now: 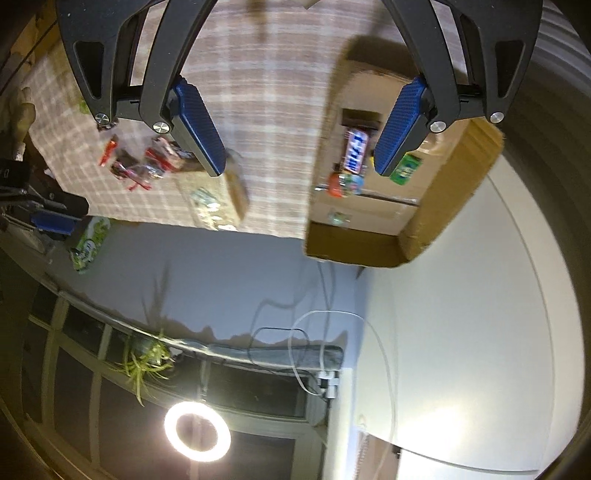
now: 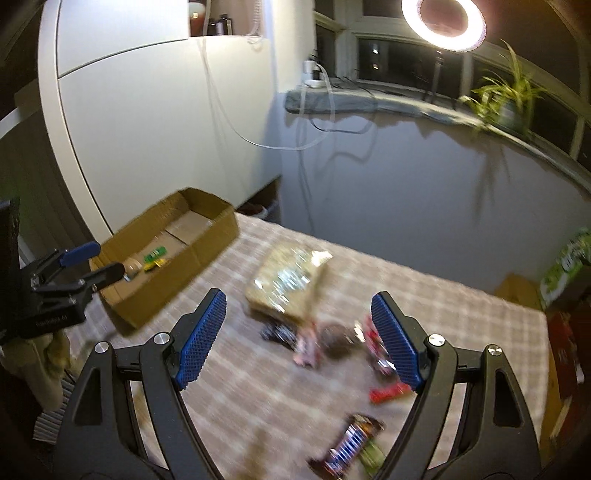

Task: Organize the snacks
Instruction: 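Move both tools back to the snack pile, then grasp a Snickers bar with the left tool while the right tool grasps the green packet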

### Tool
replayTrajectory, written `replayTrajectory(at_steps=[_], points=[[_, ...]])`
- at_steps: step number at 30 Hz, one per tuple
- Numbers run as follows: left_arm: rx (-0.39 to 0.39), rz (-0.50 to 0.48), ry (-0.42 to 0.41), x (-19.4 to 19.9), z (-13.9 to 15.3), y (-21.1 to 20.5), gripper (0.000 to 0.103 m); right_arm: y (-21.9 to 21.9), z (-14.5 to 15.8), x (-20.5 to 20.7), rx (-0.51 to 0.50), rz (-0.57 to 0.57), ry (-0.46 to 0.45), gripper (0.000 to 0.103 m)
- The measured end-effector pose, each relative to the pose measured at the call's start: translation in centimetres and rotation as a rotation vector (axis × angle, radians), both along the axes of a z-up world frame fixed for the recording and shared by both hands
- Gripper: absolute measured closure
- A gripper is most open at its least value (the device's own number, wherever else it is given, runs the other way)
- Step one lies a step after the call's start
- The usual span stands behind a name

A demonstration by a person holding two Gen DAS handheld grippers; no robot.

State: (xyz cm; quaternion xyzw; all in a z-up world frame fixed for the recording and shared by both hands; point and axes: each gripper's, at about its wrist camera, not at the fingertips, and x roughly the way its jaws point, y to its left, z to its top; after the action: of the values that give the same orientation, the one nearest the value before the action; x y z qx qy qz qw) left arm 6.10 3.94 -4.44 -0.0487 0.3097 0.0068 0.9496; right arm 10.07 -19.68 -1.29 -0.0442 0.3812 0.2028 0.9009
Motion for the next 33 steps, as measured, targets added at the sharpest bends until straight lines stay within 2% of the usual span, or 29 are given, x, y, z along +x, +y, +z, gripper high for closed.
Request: replayTrajectory(at_steps=[11, 18, 21, 28, 31, 33], points=[[-0.031, -0.12, 0.035, 0.0, -1.0, -4.8, 0.02, -8.0, -3.2, -3.5, 0.0, -0.142, 0.092, 0.019], [-0.049, -0.244, 0.084, 0.1, -2.1, -9.8, 0.022, -10.8, -6.0, -5.3, 0.004, -0.098, 0.144, 0.02], [-0.063, -0.308, 0.118, 0.1, -2.9, -12.4, 0.023, -10.8, -7.2, -6.1, -0.034, -0.042, 0.158, 0.027], [-0.086, -0.418, 0.215, 0.4, -5.0, -17.6, 0.042, -11.1, -9.9, -6.4, -0.059, 0.047, 0.211, 0.052], [-0.08, -0.445, 0.248, 0.6, -5.6, -19.3, 0.049, -11.5, -10.8, -6.2, -0.055, 0.065, 0.226, 0.057], [-0.085, -0.455, 0.268, 1.0, -6.0, -20.1, 0.05, -11.6, -11.1, -6.1, -0.053, 0.077, 0.229, 0.059]])
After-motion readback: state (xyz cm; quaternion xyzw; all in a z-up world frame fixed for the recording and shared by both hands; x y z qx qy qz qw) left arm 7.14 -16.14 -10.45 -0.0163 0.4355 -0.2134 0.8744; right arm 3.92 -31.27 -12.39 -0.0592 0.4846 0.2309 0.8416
